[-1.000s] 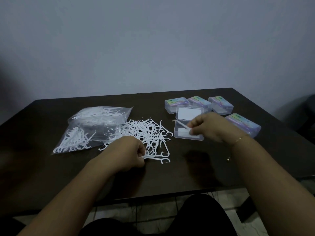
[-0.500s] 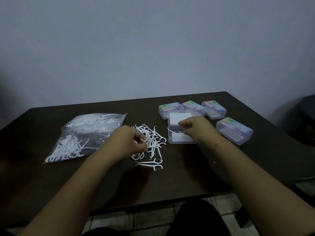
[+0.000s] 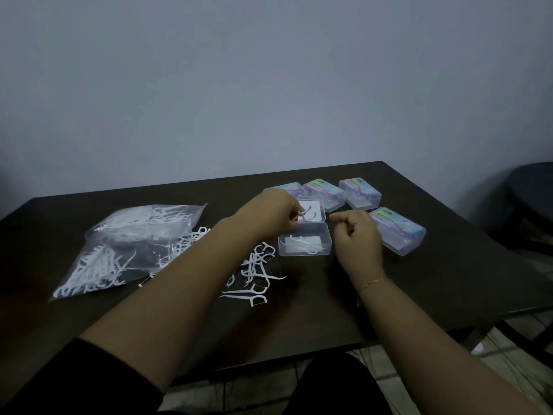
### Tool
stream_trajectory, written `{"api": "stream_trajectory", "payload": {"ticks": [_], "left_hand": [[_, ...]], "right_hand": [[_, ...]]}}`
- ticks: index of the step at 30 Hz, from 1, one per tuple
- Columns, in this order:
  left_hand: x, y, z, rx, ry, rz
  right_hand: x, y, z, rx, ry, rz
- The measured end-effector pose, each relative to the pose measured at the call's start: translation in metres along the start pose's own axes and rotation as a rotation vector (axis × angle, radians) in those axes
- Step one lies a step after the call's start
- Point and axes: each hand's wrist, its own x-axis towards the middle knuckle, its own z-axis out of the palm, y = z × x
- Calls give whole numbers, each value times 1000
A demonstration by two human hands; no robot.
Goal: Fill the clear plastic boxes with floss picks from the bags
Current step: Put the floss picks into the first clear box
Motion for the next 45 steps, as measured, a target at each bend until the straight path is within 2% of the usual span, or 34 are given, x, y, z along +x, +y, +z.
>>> {"api": "stream_trajectory", "payload": {"ticks": [5, 11, 15, 18, 22, 24, 29, 36, 40, 45], "left_hand": [[13, 2, 11, 79, -152, -9], [-6, -14, 16, -64, -51, -65], [-37, -28, 11, -169, -32, -101], [-64, -39, 9, -149, -93, -140], [-89, -48, 11, -58, -246, -145], [-94, -50, 17, 12, -256, -136], [-101, -55, 22, 70, -181, -187], [-98, -57, 22, 92, -207, -215], [-99, -54, 19, 51, -202, -231], [-100, -52, 22, 39, -186, -247]], "right_hand": [[3, 3, 4, -19, -35, -17], [2, 4, 6, -16, -41, -30], [-7, -5, 3, -16, 0, -148], [-17, -21, 5, -42, -135, -221], [-28, -44, 13, -226, -518, -233], [-34, -48, 22, -303, -644, -241], [-47, -52, 39, -493, -667, -207], [-44, -55, 48, -500, -638, -118], [-36, -55, 46, -562, -693, -37], [-32, -61, 33, -679, -767, -42]]}}
